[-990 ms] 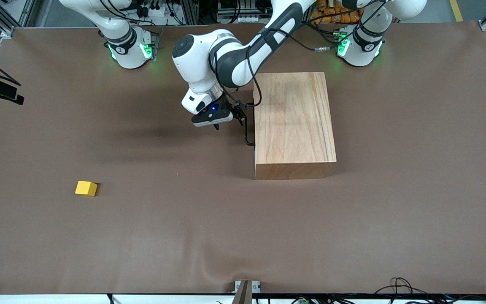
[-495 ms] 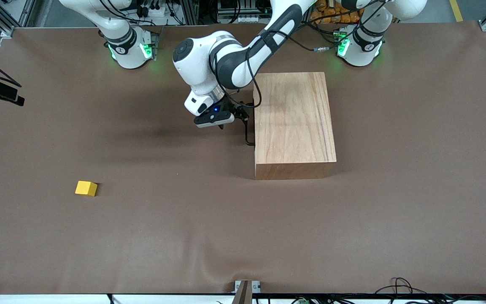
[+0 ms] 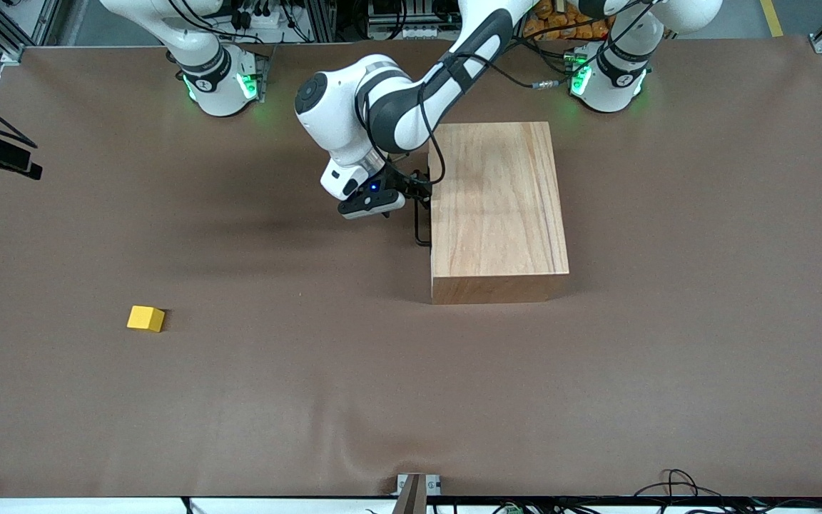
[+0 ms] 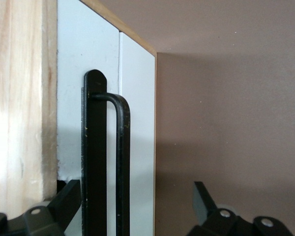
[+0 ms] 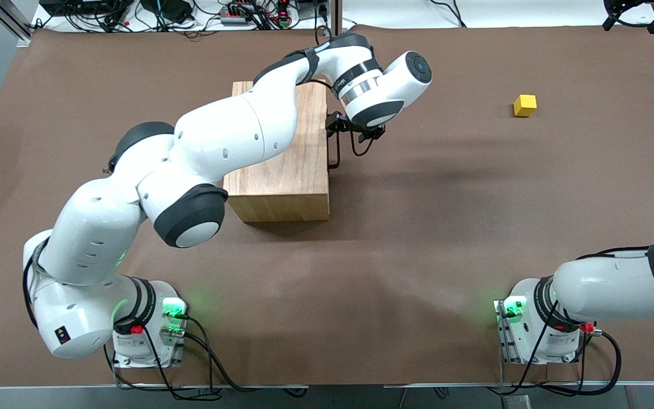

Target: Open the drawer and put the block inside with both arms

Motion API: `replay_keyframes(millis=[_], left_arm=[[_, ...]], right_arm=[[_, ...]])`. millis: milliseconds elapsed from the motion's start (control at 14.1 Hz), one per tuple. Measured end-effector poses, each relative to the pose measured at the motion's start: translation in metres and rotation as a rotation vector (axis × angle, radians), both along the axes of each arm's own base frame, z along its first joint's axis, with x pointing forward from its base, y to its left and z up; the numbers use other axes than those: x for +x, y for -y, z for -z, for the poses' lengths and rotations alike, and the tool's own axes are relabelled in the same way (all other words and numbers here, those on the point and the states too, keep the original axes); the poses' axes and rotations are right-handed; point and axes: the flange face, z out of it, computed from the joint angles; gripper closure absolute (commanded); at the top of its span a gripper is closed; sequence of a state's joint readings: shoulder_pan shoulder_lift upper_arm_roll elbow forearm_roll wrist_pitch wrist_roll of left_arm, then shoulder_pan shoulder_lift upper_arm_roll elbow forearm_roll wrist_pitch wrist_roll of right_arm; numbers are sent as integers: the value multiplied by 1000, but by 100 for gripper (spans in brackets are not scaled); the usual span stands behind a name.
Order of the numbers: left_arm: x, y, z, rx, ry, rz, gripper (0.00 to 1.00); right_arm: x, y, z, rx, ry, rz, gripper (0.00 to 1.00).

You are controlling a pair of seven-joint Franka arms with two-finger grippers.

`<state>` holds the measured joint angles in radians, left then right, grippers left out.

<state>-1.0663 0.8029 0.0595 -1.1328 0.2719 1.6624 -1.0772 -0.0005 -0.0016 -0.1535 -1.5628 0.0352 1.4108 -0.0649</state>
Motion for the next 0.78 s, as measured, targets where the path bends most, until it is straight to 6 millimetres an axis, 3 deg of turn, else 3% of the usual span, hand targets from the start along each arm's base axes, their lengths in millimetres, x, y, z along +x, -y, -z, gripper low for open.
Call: replay_keyframes(millis=[424, 778], left_arm=[[-1, 0, 5, 6, -4, 1, 0], [-5, 4, 21, 11, -9, 13, 0]], right_arm=[[1, 0, 1, 0, 0, -1, 0], [1, -1, 1, 0, 2, -2, 0]])
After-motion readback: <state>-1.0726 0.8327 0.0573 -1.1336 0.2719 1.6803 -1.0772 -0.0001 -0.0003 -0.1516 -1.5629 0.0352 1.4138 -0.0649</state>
